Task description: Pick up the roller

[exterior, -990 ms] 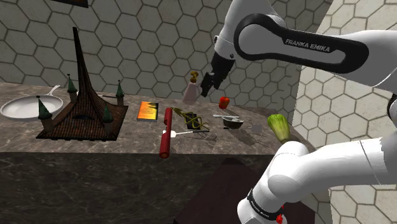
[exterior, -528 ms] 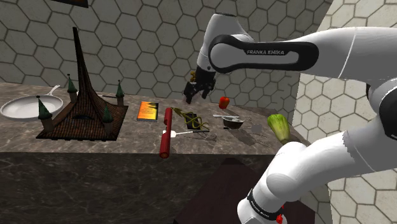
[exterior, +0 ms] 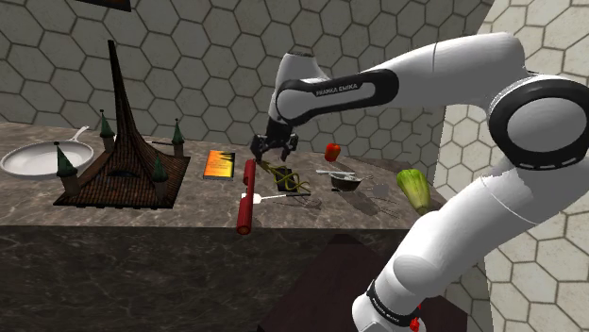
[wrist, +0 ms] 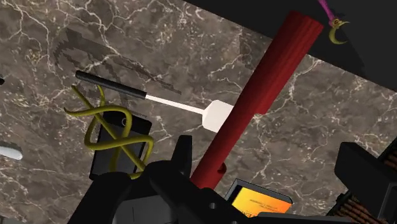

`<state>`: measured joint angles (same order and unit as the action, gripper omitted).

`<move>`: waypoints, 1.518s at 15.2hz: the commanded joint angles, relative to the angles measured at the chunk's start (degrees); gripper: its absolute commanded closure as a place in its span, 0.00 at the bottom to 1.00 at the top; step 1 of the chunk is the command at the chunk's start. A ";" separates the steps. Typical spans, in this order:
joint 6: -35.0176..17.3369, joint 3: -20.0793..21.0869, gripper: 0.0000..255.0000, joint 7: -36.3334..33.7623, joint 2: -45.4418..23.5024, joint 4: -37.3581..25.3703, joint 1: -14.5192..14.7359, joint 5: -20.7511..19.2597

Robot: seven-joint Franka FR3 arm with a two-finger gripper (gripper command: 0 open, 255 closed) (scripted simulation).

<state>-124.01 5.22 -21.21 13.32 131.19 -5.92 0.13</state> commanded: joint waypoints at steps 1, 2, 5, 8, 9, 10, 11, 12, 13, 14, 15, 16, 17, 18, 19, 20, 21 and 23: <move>-2.56 -0.14 0.00 -2.46 -4.07 -1.05 -0.58 0.56; -3.72 -0.20 0.00 -3.67 -6.15 -1.75 -0.79 0.85; -6.95 -0.49 0.00 -7.11 -12.45 -4.15 -1.33 1.84; -9.81 -0.95 0.00 -10.21 -18.78 -7.01 -1.75 3.08; -10.68 -1.12 0.00 -11.17 -20.89 -8.06 -1.87 3.56; -11.50 -1.29 0.00 -12.09 -23.00 -9.16 -2.00 4.08; -12.28 -1.46 0.00 -12.97 -25.11 -10.30 -2.13 4.63; -13.02 -1.63 0.00 -13.82 -27.22 -11.49 -2.26 5.22; -13.71 -1.79 0.00 -14.63 -29.33 -12.73 -2.41 5.84; -14.36 -1.93 0.00 -15.42 -31.43 -14.01 -2.57 6.48; -14.97 -2.05 0.00 -16.18 -33.54 -15.35 -2.74 7.15; -15.31 -2.12 0.00 -16.63 -34.80 -16.16 -2.86 7.55; -15.93 -2.09 0.00 -16.54 -35.33 -16.07 -2.86 7.60; -16.54 -2.08 0.00 -16.46 -35.86 -15.99 -2.86 7.65; -17.15 -2.06 0.00 -16.37 -36.41 -15.93 -2.87 7.69; -17.75 -2.04 0.00 -16.28 -36.96 -15.87 -2.87 7.74; -18.35 -2.01 0.00 -16.20 -37.52 -15.83 -2.87 7.78; -19.53 -1.97 0.00 -16.03 -38.66 -15.79 -2.88 7.87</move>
<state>-143.11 3.23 -37.25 -24.70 115.65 -8.84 7.98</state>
